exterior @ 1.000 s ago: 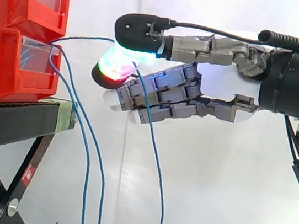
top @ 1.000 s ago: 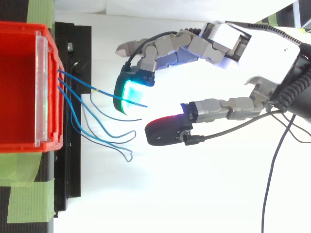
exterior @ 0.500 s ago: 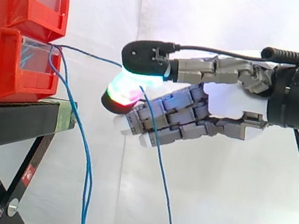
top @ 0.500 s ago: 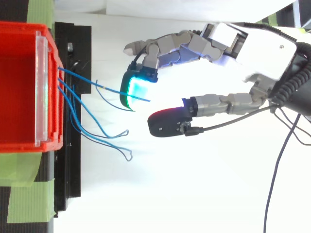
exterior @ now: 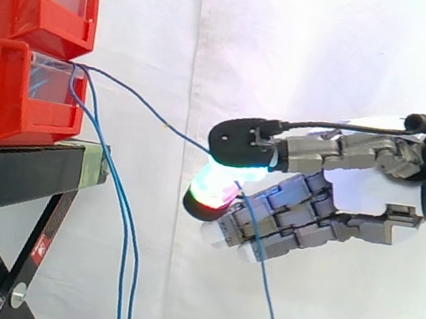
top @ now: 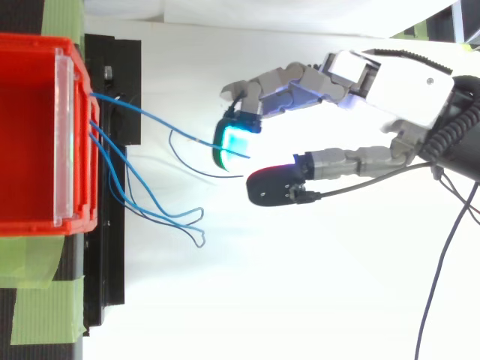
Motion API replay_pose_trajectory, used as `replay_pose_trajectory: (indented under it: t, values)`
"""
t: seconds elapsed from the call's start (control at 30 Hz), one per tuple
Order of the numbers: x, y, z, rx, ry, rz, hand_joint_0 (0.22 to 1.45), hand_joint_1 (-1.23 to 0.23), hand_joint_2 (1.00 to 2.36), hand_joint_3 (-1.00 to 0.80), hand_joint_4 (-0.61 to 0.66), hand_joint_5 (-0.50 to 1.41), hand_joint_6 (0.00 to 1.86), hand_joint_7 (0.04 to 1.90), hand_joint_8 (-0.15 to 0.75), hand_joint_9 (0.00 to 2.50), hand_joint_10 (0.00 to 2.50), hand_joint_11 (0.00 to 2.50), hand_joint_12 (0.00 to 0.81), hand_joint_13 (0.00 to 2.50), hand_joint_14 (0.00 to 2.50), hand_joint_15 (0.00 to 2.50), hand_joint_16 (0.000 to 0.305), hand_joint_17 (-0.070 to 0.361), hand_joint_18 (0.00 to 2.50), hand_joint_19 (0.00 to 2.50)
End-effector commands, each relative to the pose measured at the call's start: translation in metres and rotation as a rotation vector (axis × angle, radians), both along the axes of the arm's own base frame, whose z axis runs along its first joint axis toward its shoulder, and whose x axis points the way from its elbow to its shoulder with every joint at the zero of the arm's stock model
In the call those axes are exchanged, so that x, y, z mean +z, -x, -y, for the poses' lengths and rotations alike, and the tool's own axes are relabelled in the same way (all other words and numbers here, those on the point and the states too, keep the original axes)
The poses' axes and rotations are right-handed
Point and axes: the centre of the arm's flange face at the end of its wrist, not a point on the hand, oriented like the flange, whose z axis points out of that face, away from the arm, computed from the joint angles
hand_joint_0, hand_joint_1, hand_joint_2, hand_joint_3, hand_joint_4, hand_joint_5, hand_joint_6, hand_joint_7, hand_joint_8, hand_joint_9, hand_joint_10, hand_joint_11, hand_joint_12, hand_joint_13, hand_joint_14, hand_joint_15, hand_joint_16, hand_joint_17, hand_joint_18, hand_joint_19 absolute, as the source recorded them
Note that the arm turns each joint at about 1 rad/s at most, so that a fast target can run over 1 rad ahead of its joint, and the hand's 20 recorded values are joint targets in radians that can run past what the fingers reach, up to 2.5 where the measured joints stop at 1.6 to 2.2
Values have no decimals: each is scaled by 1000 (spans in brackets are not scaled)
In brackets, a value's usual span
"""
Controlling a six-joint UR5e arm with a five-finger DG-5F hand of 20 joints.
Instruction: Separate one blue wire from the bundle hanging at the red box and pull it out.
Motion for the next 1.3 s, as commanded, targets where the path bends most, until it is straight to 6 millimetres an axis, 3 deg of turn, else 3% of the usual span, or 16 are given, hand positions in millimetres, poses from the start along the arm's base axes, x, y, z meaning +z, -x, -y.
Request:
replay_pose_trajectory:
  t: [0.0, 0.27, 0.73, 1.27]
  values:
    - [0, 14, 0, -33, -4, 18, 598, -830, 1012, -4, -160, -131, 847, 1160, 313, 601, 9, 441, 431, 305, 8, 264, 63, 142, 331, 247]
    - [-10, 41, -6, -68, -8, 2, 599, -827, 1013, -1, -158, -132, 849, 1164, 313, 611, 9, 448, 431, 312, 9, 271, 63, 141, 334, 257]
    - [-2, 31, -13, -87, -62, 113, 599, -824, 1013, 3, -169, -133, 853, 1143, 313, 613, 12, 447, 431, 317, 8, 269, 62, 141, 345, 255]
    - [-4, 33, -12, -90, -48, 91, 601, -823, 1013, 9, -164, -132, 856, 1138, 316, 618, 10, 449, 432, 321, 8, 263, 63, 141, 351, 257]
